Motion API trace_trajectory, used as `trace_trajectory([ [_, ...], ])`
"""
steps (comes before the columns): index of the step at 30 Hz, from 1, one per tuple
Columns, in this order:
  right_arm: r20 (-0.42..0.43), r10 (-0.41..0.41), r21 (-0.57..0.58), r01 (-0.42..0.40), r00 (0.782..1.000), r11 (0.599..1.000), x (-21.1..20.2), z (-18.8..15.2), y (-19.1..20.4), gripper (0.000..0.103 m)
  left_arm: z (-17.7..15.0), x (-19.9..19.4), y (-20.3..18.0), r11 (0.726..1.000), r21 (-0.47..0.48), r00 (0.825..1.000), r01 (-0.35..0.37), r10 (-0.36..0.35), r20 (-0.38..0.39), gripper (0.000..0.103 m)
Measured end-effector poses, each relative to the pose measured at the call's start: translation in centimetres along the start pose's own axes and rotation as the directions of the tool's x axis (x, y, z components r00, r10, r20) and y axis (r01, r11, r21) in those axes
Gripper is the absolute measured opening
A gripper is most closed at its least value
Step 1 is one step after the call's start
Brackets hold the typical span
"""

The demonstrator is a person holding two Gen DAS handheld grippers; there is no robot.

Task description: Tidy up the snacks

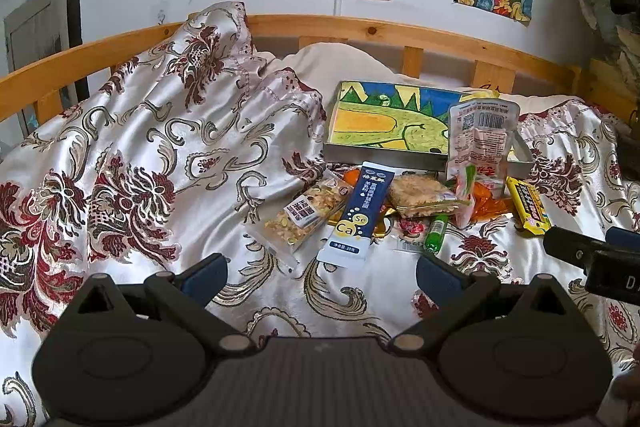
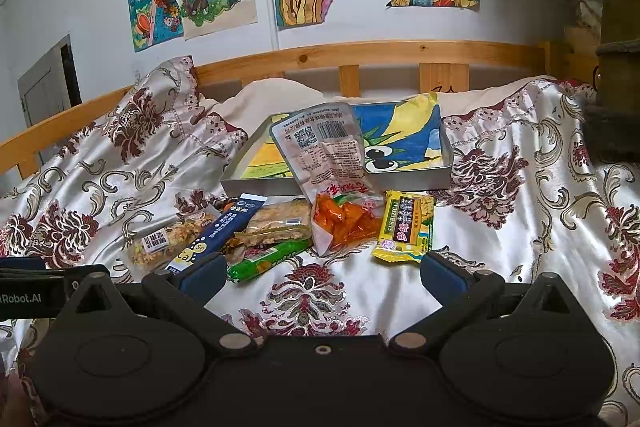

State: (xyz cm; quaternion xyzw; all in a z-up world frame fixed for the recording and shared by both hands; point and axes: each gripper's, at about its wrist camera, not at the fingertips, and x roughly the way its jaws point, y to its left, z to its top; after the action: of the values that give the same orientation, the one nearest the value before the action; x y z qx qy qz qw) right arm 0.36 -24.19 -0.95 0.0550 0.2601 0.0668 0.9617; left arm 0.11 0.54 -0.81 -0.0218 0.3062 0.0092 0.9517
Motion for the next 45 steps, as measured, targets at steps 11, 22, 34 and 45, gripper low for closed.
trace_trajectory([
  [11,-0.007,0.001,-0.011,-0.001,1.0,1.0,0.0,-0.1,0.3,0.102,-0.1,0.1,0.2,1.0,-0.01,1.0,-0.003,0.003,-0.009,0.102],
  [22,-0.016,0.003,-0.012,-0.003,1.0,1.0,0.1,-0.2,0.4,0.102,0.0,0.2,0.4,1.0,-0.015,1.0,-0.006,0.006,-0.018,0.102],
  [34,-0.045,0.025,0.013,-0.024,0.999,1.0,0.4,-0.2,0.2,0.102,0.0,0.2,0.1,1.0,-0.008,0.999,-0.027,0.027,-0.023,0.102],
  [45,-0.027,0.036,0.031,-0.035,0.999,0.999,-0.2,0.1,-0.1,0.102,0.8,-0.2,-1.1,1.0,0.011,0.999,-0.03,0.03,-0.02,0.102],
])
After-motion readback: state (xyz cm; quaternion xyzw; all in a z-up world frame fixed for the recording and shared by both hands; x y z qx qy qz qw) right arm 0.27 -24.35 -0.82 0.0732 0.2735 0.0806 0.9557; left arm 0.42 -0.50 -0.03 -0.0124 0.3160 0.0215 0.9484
